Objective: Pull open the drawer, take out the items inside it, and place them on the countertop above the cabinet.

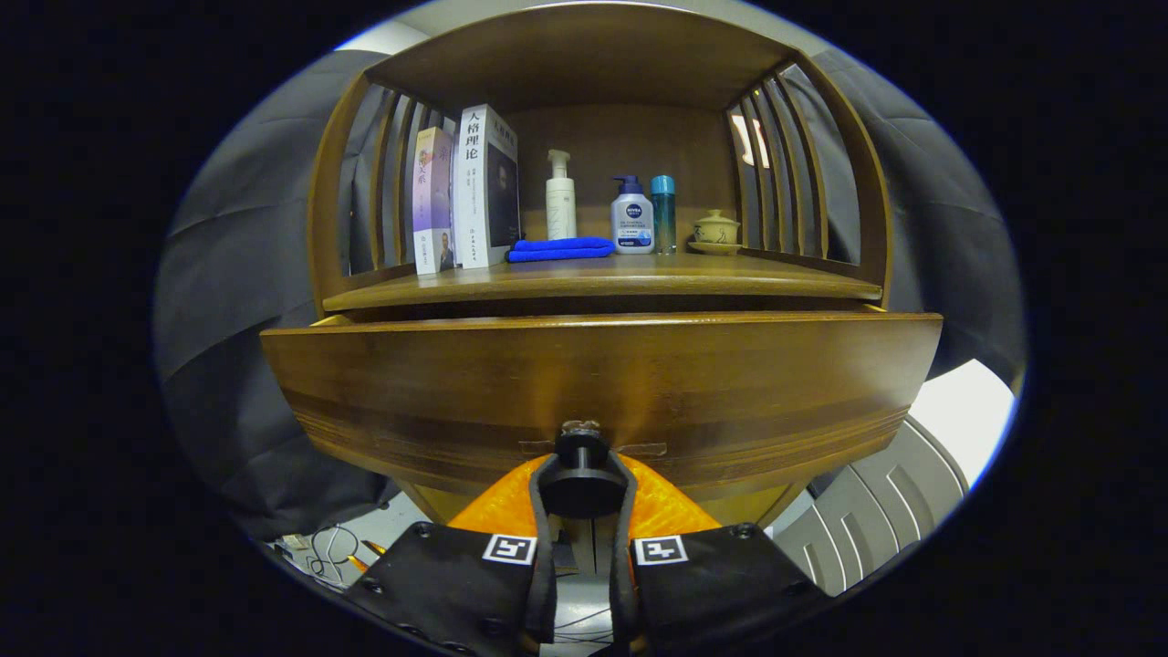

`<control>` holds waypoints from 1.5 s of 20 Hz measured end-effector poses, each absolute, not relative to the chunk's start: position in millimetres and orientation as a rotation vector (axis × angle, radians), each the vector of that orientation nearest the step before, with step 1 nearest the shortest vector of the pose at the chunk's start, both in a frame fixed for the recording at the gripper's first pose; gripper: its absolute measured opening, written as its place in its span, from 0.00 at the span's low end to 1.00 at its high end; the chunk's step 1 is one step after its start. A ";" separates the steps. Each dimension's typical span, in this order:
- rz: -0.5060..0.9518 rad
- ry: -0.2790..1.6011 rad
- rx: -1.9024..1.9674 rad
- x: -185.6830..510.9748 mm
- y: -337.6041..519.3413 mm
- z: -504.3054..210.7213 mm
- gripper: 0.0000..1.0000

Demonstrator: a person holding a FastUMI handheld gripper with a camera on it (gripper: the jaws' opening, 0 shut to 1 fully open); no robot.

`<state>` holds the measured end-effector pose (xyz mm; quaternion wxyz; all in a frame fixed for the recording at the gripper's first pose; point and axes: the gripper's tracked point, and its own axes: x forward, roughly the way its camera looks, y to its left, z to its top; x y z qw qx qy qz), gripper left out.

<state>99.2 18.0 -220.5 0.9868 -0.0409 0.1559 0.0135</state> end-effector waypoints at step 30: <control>0.141 0.333 -0.094 -26.5 24.7 -236.9 0.25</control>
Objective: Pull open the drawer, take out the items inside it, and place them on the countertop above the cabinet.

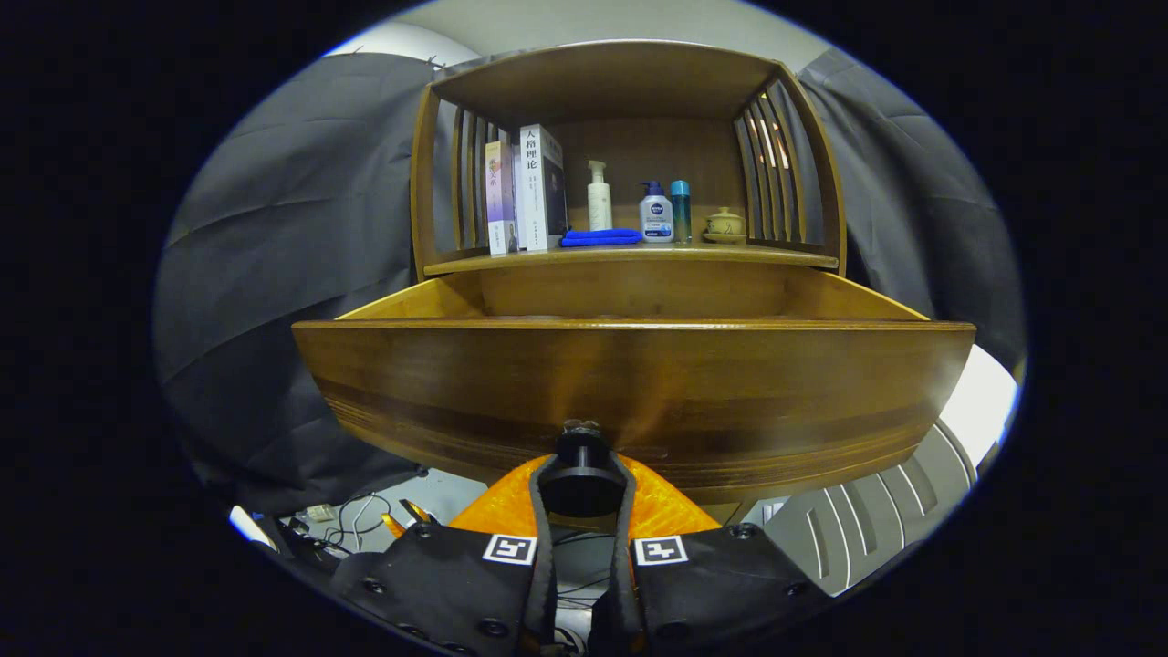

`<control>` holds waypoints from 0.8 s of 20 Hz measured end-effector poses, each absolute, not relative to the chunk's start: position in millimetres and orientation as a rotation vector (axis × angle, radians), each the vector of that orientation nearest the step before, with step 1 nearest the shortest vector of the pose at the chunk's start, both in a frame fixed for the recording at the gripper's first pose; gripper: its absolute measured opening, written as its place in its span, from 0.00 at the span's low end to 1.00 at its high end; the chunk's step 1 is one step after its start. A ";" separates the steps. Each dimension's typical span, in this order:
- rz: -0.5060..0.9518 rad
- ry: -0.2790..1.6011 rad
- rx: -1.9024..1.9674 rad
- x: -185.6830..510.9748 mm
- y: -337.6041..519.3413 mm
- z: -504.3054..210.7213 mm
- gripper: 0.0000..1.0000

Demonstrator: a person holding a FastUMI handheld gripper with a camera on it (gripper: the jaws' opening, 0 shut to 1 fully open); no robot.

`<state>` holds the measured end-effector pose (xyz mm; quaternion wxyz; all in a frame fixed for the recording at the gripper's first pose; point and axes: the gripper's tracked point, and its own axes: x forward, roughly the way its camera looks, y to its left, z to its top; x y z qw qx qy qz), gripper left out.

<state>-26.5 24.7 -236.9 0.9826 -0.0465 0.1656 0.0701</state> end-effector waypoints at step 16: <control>0.095 0.259 -0.130 -62.6 -10.9 -175.3 1.00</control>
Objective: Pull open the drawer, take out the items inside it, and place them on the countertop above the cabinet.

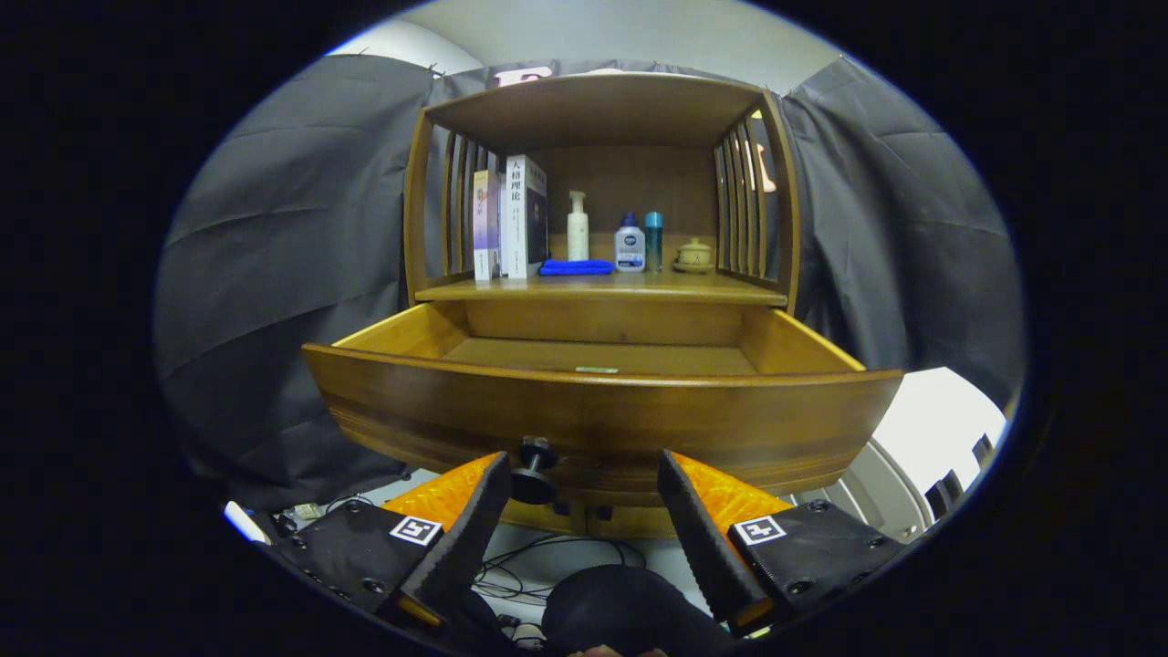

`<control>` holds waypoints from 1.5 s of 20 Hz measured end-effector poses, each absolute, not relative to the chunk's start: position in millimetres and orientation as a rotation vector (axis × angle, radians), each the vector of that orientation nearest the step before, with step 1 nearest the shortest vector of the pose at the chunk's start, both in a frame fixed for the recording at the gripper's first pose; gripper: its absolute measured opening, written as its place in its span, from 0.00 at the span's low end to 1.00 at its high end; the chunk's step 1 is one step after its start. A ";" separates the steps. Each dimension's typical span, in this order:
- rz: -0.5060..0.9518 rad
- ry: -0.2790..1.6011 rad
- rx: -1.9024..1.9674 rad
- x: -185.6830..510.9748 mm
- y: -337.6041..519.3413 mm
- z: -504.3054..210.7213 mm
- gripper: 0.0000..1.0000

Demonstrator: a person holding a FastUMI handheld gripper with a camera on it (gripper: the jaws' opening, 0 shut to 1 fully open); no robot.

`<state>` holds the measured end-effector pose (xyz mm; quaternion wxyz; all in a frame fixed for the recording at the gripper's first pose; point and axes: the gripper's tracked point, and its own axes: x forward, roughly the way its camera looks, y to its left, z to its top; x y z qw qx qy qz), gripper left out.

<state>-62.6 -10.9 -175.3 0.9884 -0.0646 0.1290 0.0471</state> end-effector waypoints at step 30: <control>0.174 0.840 -0.289 115.5 17.0 -148.2 0.98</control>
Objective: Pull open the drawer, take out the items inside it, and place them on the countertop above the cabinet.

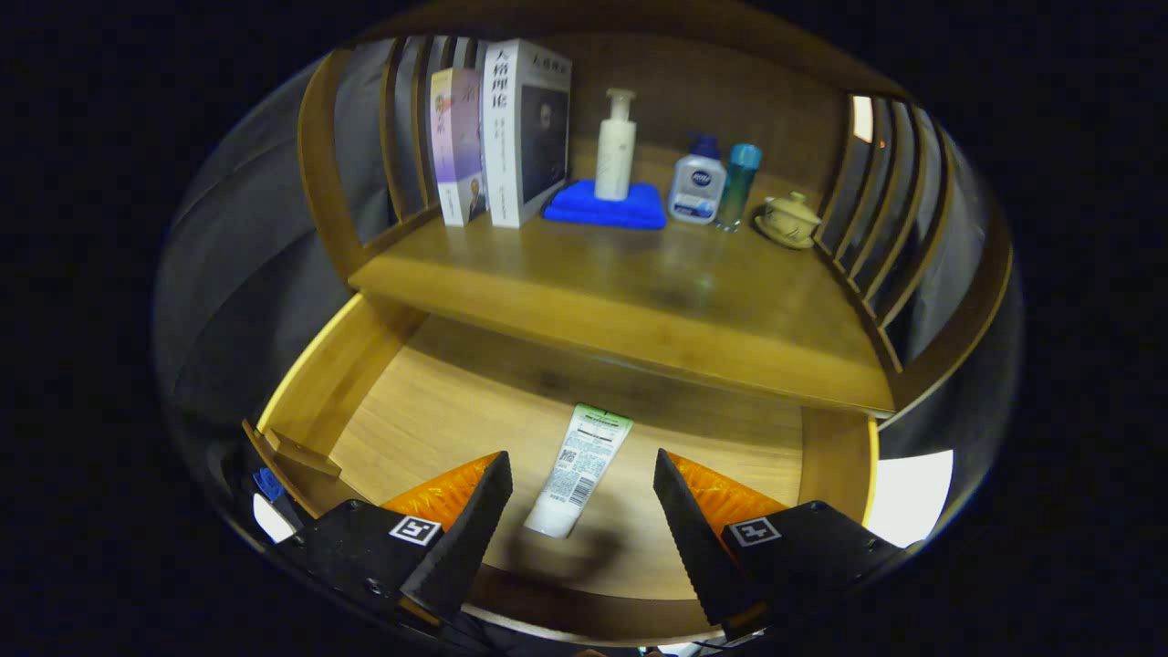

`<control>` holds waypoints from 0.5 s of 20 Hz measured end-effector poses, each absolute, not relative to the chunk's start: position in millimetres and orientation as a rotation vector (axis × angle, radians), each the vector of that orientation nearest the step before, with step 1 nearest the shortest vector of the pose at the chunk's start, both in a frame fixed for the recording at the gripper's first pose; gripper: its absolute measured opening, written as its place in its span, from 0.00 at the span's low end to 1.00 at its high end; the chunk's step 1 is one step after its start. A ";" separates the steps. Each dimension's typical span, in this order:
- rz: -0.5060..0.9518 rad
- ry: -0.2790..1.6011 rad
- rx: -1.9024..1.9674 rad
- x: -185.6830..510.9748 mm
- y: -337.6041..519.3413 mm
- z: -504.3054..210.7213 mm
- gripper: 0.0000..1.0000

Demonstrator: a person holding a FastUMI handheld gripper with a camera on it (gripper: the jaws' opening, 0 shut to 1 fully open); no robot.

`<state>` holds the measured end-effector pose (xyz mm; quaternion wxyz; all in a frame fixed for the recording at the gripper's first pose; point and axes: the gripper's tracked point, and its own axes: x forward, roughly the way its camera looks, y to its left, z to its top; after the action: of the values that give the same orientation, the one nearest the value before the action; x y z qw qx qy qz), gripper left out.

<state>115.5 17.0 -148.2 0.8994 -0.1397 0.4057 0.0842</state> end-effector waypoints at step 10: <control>0.134 1.105 -0.276 126.5 14.8 -218.7 0.99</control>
<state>126.5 14.8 -218.7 0.8400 -0.1307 0.5227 0.0635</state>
